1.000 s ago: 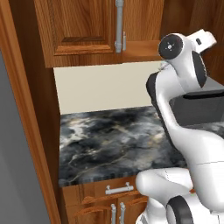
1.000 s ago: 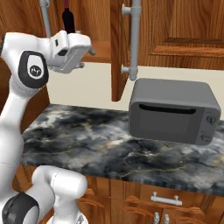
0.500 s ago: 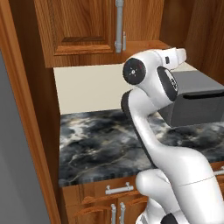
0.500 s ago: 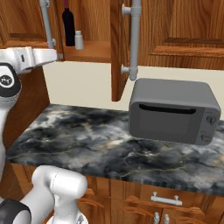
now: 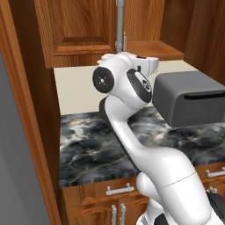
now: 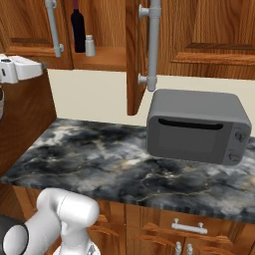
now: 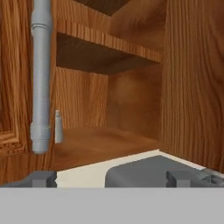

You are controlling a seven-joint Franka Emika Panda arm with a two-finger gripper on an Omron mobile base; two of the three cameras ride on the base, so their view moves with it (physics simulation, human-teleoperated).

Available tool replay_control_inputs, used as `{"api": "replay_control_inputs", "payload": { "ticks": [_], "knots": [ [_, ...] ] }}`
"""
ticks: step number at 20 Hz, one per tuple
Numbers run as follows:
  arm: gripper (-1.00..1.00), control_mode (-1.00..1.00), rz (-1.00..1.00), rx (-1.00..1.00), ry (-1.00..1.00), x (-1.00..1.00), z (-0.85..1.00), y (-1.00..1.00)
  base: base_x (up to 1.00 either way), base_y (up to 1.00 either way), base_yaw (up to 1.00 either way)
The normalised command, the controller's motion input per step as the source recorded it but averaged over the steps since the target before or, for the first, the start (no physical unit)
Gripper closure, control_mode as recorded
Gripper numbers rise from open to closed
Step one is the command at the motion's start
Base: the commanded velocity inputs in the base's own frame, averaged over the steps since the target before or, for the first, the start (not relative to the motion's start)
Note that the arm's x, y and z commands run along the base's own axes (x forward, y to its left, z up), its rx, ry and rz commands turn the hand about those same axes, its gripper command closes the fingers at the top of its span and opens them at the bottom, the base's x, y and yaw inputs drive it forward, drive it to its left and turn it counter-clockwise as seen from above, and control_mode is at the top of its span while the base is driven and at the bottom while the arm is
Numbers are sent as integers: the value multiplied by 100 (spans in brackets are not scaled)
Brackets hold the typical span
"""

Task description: The dining table condiment station is running low on shaker. Refill the condiment station by opening the cabinet and taking the shaker from the cabinet and placing it on the dining table.

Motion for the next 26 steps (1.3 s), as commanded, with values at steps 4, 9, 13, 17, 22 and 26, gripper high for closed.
{"api": "replay_control_inputs", "payload": {
  "ticks": [4,9,13,17,22,26],
  "knots": [
    [-100,-100,0,13,-12,23,35,13,0,0,0],
    [-100,-100,2,0,-14,30,15,-2,0,0,0],
    [-100,-100,8,0,-21,34,0,-3,0,0,0],
    [-100,-100,9,0,-21,13,23,-9,0,0,0],
    [-100,-100,1,0,-10,0,44,-6,0,0,0],
    [-100,-100,0,0,-1,1,40,0,0,0,0]
  ]
}}
